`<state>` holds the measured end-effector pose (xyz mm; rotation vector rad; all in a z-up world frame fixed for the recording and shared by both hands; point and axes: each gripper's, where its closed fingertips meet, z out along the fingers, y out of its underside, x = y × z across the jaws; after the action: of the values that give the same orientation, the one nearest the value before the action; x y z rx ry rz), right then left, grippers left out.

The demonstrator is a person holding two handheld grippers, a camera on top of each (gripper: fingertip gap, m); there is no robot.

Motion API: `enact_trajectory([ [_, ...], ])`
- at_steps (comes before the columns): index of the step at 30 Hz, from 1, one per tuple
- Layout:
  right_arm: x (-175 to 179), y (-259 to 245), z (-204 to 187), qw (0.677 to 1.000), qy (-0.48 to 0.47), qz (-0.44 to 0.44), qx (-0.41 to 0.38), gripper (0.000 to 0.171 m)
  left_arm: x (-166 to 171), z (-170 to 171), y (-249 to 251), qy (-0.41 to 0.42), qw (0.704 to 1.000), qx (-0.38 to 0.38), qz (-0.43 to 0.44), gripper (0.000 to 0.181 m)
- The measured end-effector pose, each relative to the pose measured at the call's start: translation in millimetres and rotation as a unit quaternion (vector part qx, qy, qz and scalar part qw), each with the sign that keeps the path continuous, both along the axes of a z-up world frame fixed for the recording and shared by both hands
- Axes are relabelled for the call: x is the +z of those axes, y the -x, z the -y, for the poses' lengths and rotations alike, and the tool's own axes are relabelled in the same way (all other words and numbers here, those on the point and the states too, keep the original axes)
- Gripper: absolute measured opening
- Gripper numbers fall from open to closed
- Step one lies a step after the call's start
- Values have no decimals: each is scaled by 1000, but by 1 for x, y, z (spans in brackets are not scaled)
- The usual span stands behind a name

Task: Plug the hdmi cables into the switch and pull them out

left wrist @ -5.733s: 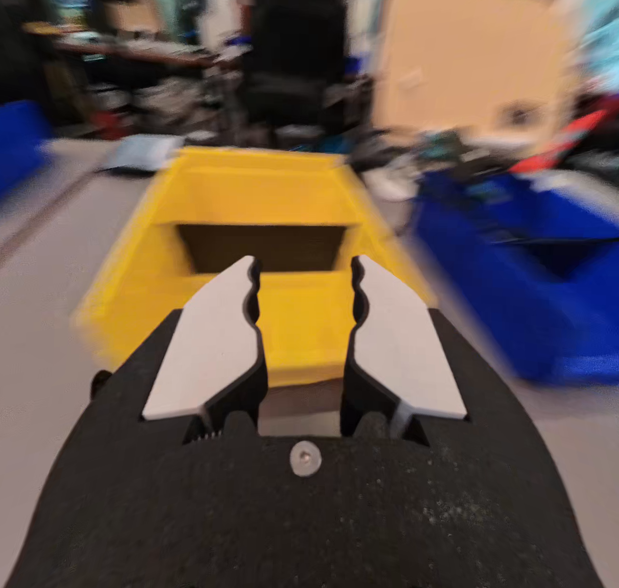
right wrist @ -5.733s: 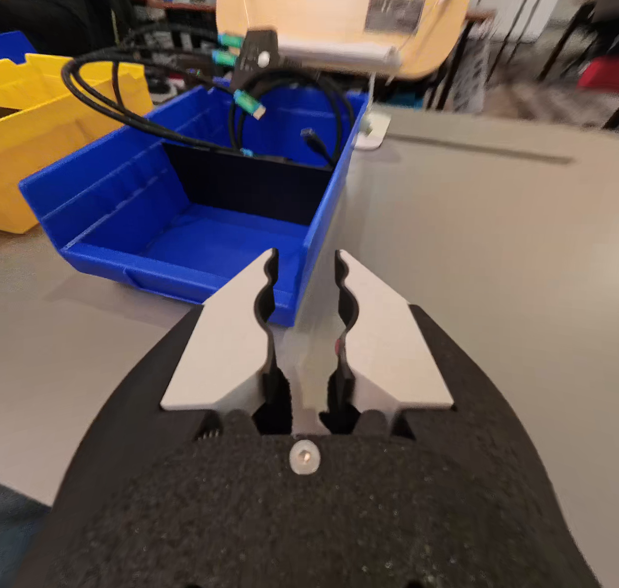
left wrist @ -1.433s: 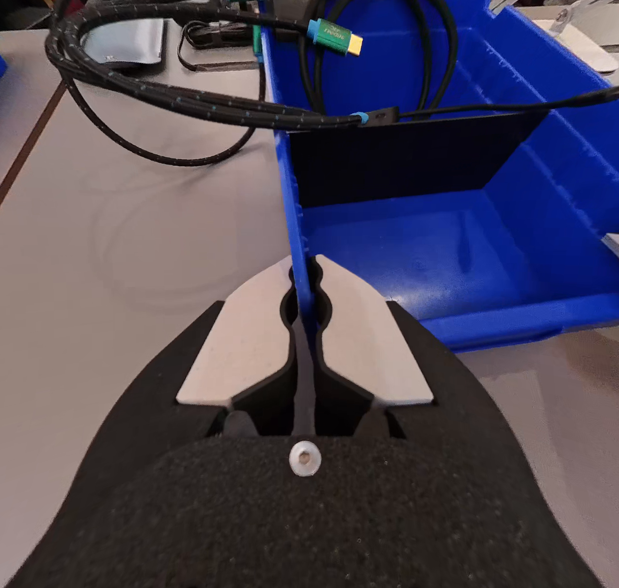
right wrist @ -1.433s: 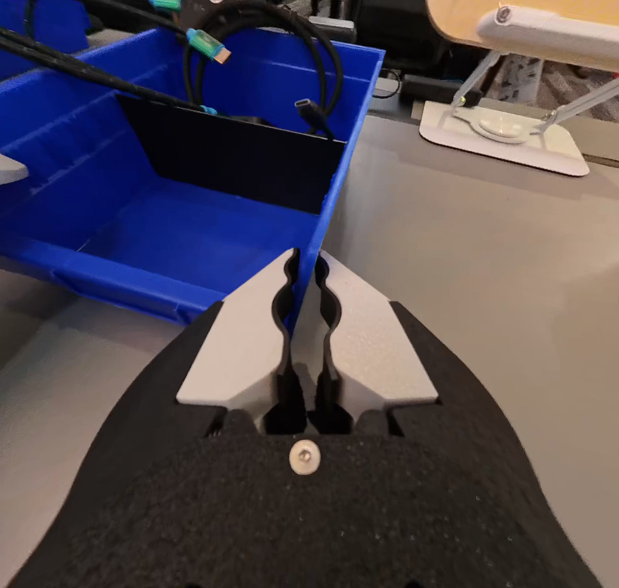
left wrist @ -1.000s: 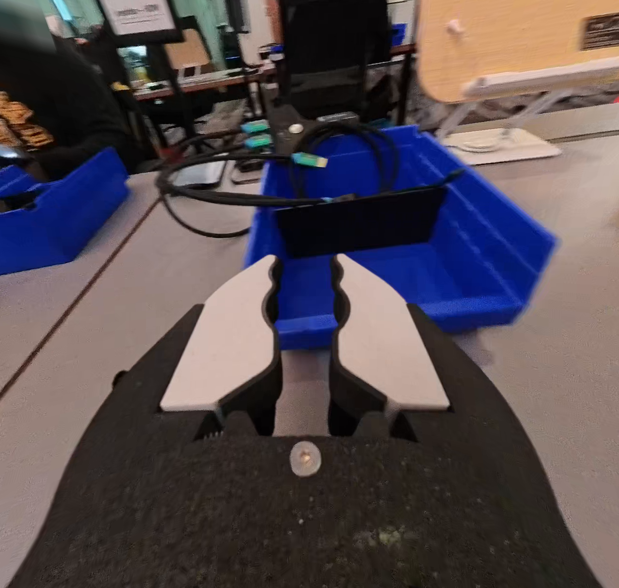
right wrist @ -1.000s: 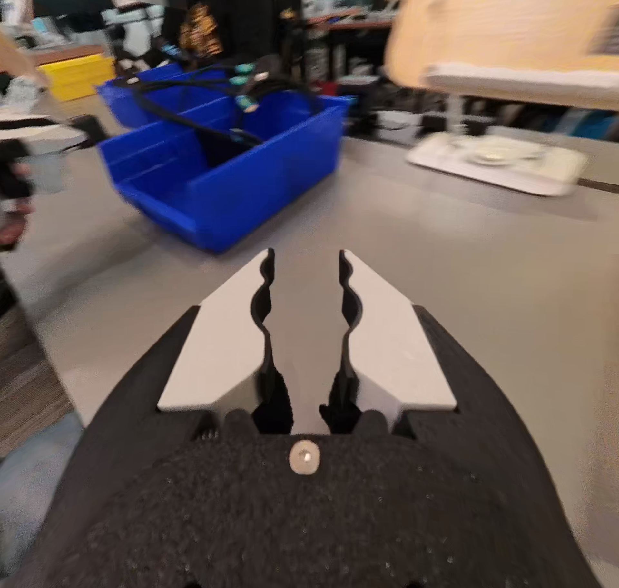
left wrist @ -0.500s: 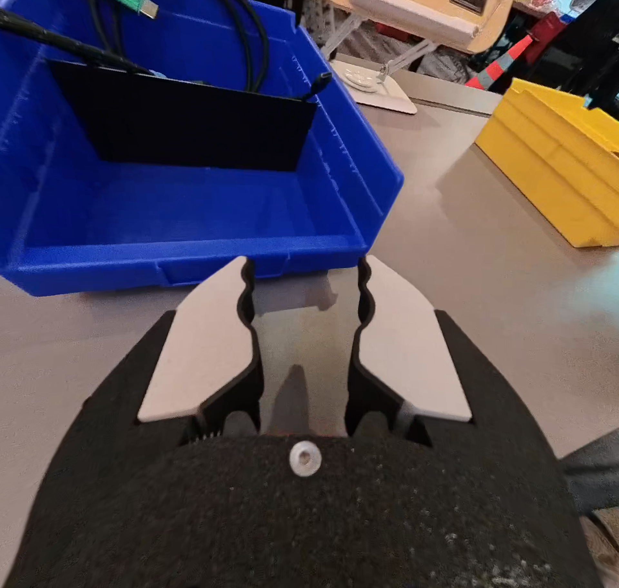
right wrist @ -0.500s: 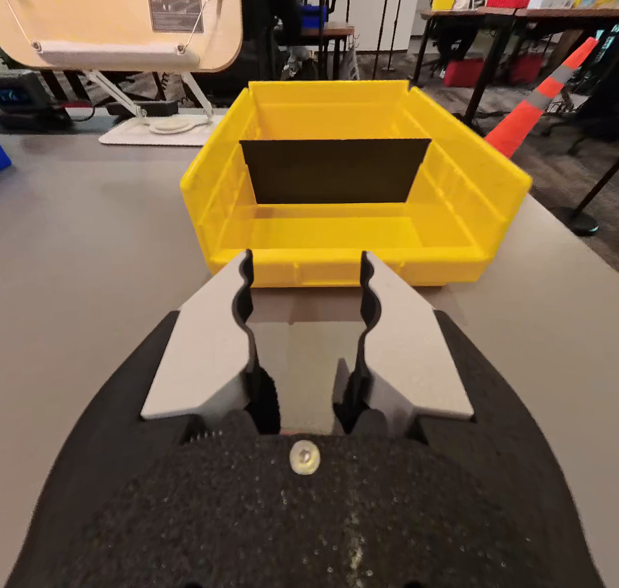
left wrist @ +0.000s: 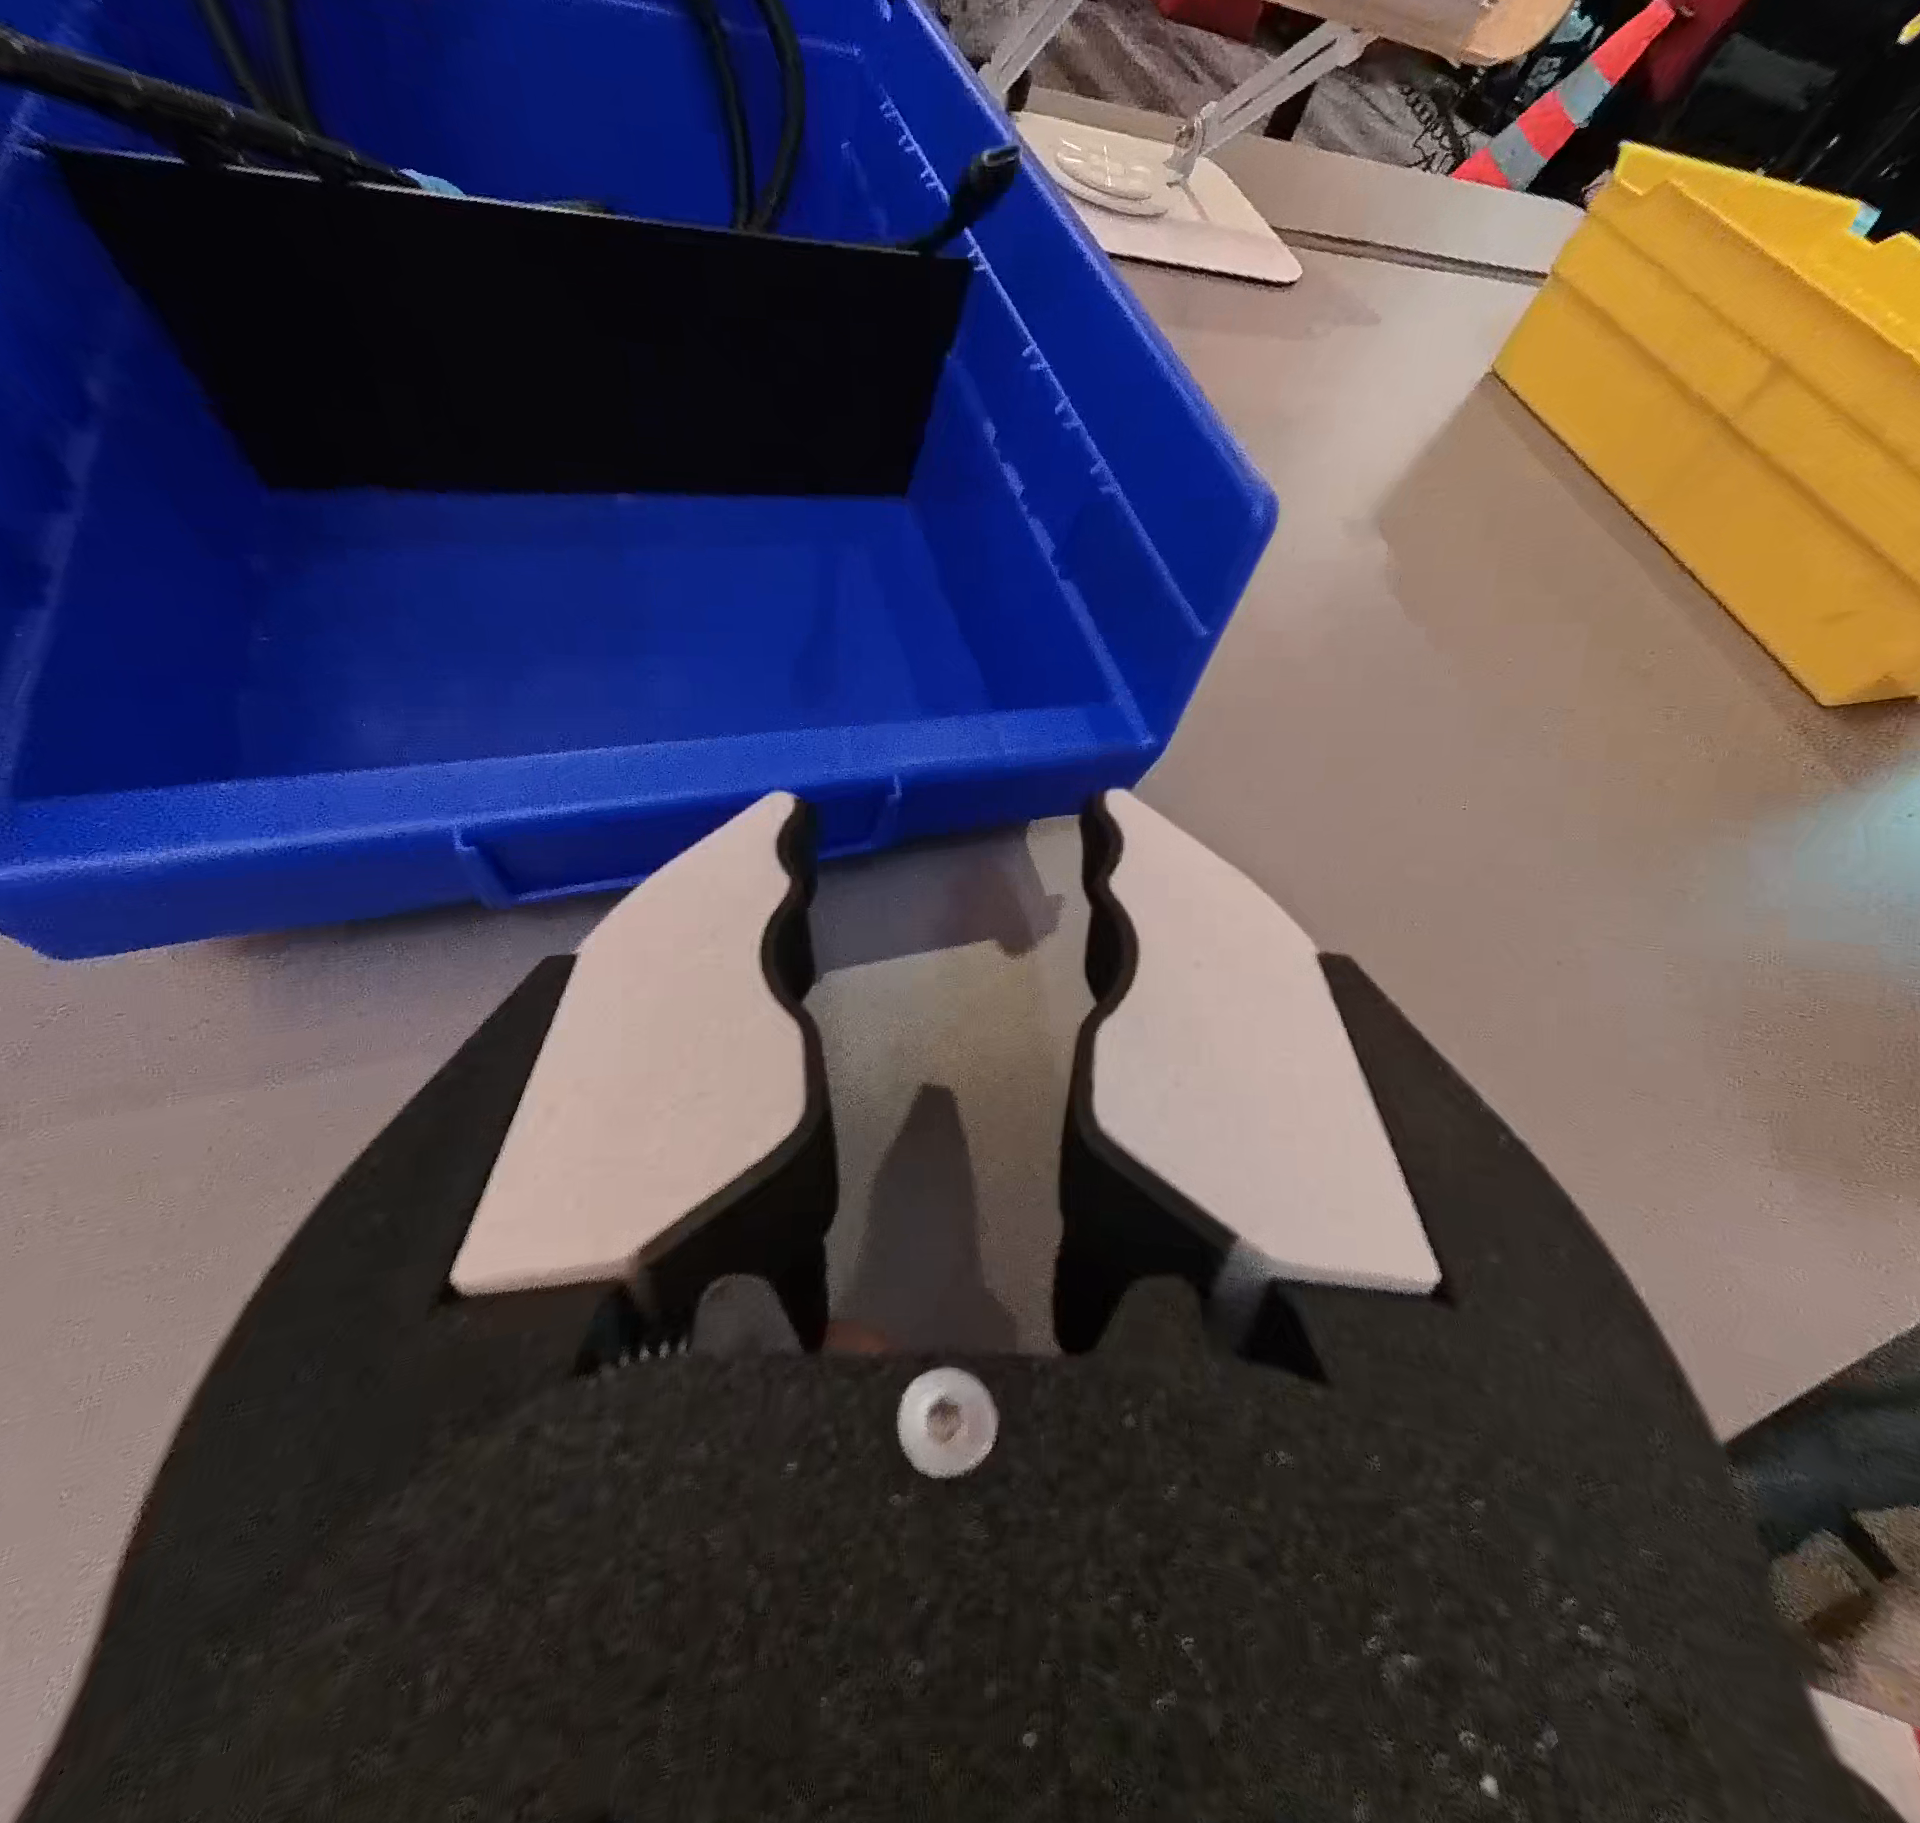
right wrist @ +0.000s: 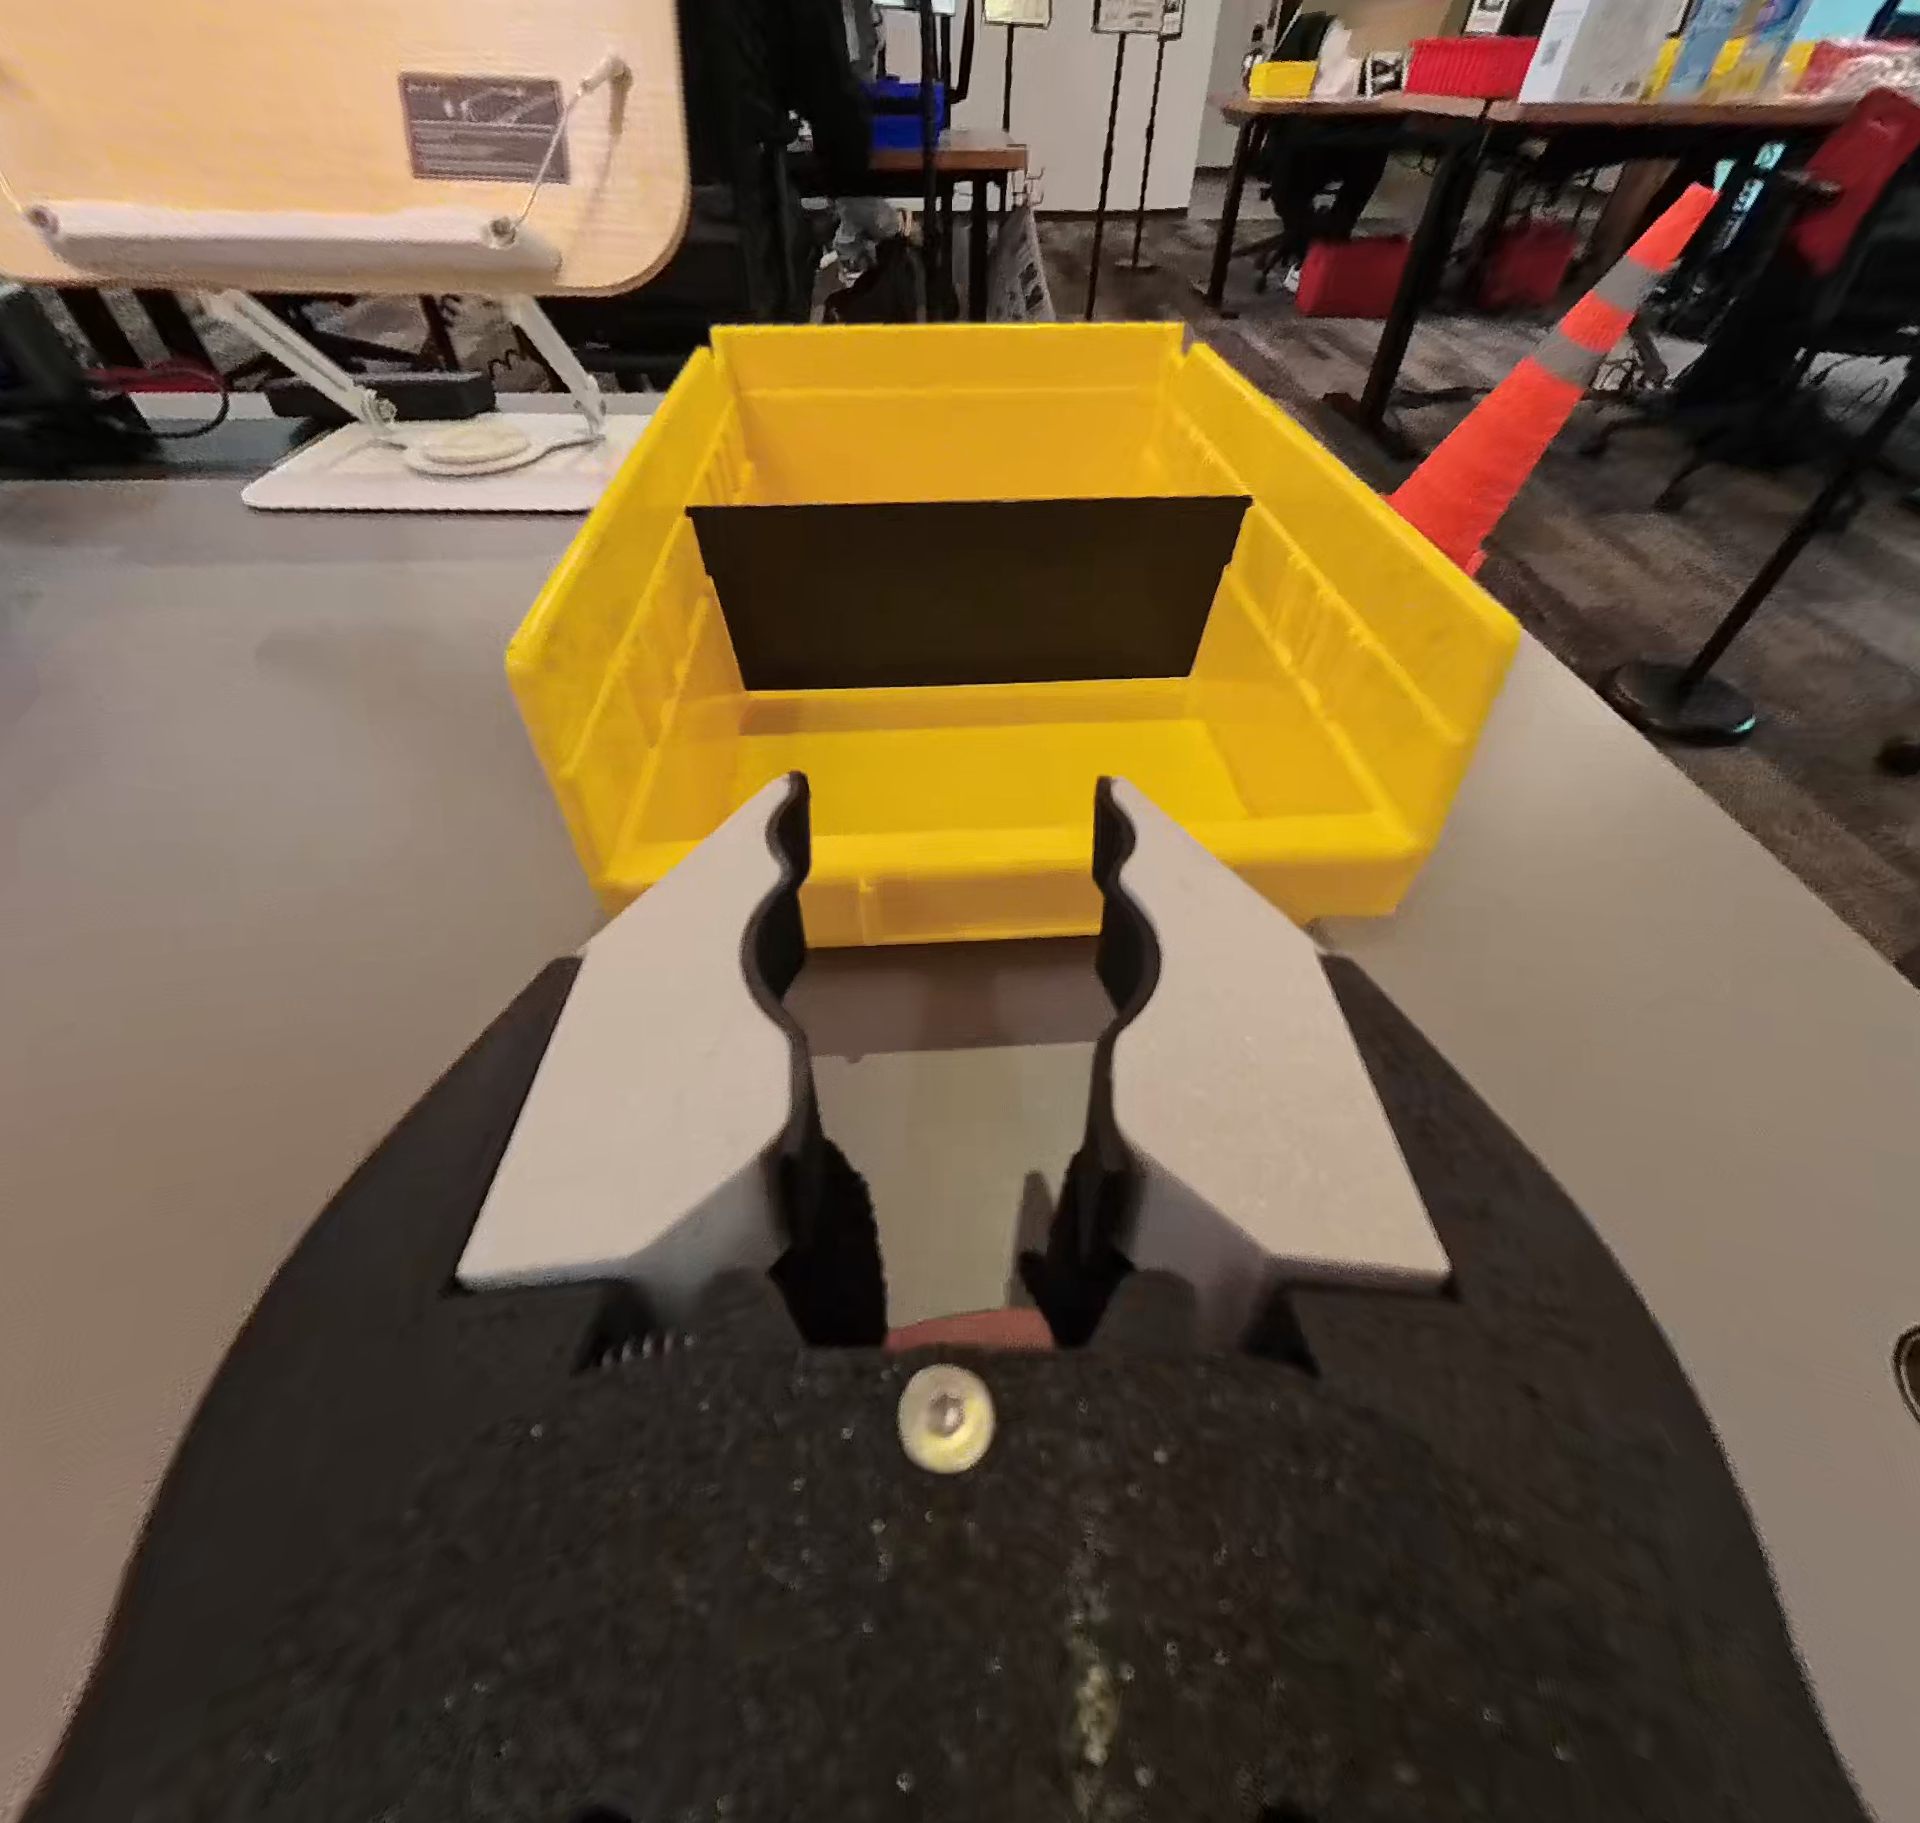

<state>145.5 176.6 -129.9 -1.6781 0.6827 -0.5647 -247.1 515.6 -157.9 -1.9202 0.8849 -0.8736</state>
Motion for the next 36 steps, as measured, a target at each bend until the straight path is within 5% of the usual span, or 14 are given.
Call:
enact_trajectory([
  [7, -5, 10, -9, 999, 7, -8, 33, 52, 16, 44, -19, 57, 996, -73, -11, 68],
  [11, -3, 11, -6, 999, 8, -4, 36, 51, 31, 57, -24, 70, 989, -113, -62, 59],
  [13, -1, 8, -3, 1000, 14, 4, 26, 52, 39, 42, -23, 69, 989, -104, -77, 45],
  [20, -1, 11, -5, 999, 31, 20, 34, 51, 74, -48, -41, 18, 985, -89, -149, 47],
  [27, -6, 17, -9, 998, 24, -26, 52, 43, 58, -160, -90, -208, 894, -126, -377, 34],
  [32, -7, 14, -5, 998, 8, -45, 51, 41, 10, -170, -108, -166, 828, -232, -482, 33],
  [36, -8, 13, 0, 998, 6, -48, 49, 41, -10, -186, -113, -146, 789, -244, -545, 32],
])
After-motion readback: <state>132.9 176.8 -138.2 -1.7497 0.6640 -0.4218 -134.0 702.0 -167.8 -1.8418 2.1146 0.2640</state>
